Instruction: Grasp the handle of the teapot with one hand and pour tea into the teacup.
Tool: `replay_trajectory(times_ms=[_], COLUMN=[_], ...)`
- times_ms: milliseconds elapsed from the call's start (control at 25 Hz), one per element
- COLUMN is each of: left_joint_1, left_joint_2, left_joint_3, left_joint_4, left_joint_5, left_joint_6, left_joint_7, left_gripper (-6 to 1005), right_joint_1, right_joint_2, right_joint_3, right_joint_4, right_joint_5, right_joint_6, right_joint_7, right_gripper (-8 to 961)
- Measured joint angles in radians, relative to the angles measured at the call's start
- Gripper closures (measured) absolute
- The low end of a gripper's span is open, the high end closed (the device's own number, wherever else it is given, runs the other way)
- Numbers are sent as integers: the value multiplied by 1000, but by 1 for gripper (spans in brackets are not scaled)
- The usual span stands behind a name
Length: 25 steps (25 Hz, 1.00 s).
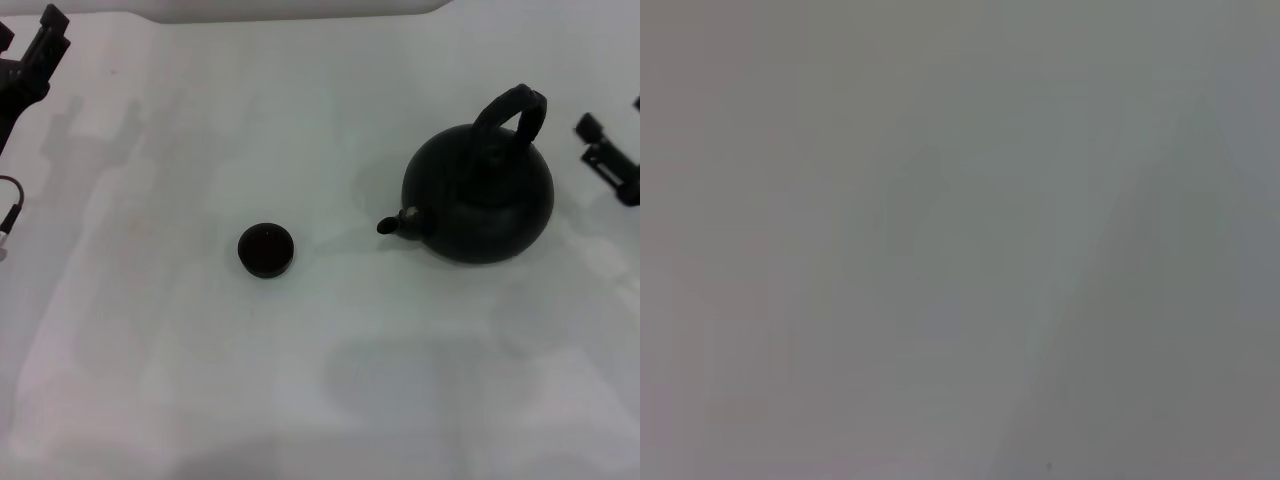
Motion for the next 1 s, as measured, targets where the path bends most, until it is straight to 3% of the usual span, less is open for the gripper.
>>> replay_trajectory(times_ms=[160, 320, 440, 680, 1000], left_joint_1=[-6, -7, -7, 0, -5], left_joint_2=[-1, -7, -13, -11, -10], left_joint_3=[-2, 1, 4, 41, 58], left_joint_4=[0, 0, -1, -2, -3], left_joint_5=[0, -27, -101, -185, -185], left_joint_6=[-17, -24, -39, -45, -46], left_joint_7=[28, 121, 175, 180, 181], left_gripper=[137, 137, 137, 137, 137], right_joint_1=[26, 64, 78, 79, 79], right_joint_2=[3, 10, 12, 12, 13], right_joint_3=[111, 179, 165, 41, 3], right_joint_4=[-11, -50, -102, -133, -129], right_joint_5=[0, 57, 174, 370, 413], right_joint_6=[17, 120, 223, 179, 186], right_joint_7=[-39, -60, -158, -350, -361], right_gripper=[106, 108, 109, 111, 112])
